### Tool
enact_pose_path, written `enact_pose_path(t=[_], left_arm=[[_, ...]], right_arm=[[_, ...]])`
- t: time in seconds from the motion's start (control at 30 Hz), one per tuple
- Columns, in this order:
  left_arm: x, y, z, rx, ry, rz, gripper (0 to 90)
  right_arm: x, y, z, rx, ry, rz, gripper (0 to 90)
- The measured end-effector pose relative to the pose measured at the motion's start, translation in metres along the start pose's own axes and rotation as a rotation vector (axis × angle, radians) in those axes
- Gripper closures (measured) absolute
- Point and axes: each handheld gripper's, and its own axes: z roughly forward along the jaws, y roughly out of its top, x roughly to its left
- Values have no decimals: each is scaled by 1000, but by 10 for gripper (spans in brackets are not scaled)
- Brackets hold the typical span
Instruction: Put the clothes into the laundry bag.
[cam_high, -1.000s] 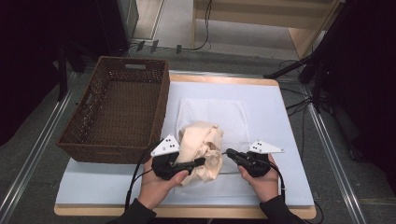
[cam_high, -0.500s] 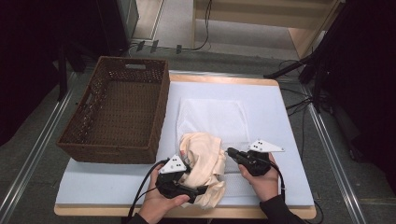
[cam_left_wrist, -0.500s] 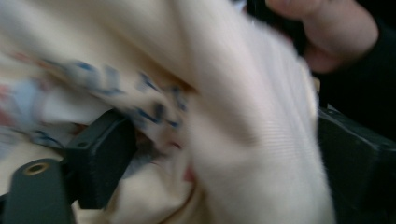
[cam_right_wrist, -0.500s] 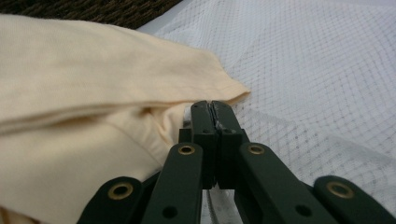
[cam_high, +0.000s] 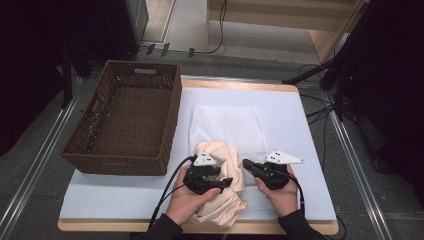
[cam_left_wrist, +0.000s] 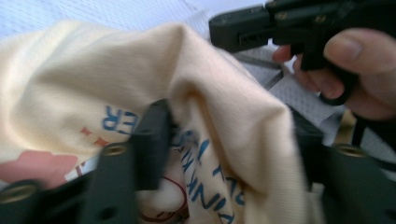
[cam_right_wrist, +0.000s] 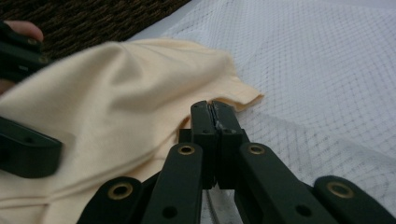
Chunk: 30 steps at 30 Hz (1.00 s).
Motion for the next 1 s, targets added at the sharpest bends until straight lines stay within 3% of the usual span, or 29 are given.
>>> enact_pose_path(t=[0.07, 0.13, 0.2, 0.3, 0.43, 0.6, 0.63, 0.7, 0.77, 0.83, 0.93, 1.0], left_arm=[[-2, 0, -1, 1, -10, 16, 740], [-3, 0, -2, -2, -25, 28, 792], [-6, -1, -3, -17, -72, 63, 804], [-14, -3, -1, -21, -166, 146, 805], [-19, -5, 7, 28, -202, 183, 801], [-24, -5, 17, 76, -185, 196, 775], [-25, -5, 17, 75, -174, 202, 750], [-29, -1, 12, 72, -159, 229, 606], [-30, 4, 1, 37, -115, 243, 417], [-26, 11, -13, -34, -115, 206, 284], [-19, 20, -28, -118, -45, 149, 139], [-13, 23, -30, -137, 34, 114, 134]], right_arm=[[-1, 0, 1, 1, 2, 0, 898], [-1, 0, 1, -2, 1, 4, 898], [-2, 1, 0, -5, -2, 8, 898], [-3, 5, -2, -28, 18, 48, 898], [-5, 8, -2, -38, 15, 54, 898], [-4, 12, -4, -54, 15, 60, 898], [-4, 13, -5, -61, 15, 63, 898], [-3, 14, -7, -67, 14, 52, 898], [-2, 14, -8, -67, 9, 39, 898], [-3, 14, -8, -63, 11, 37, 899], [-4, 13, -8, -60, 12, 39, 899], [-3, 14, -8, -59, 14, 37, 898]])
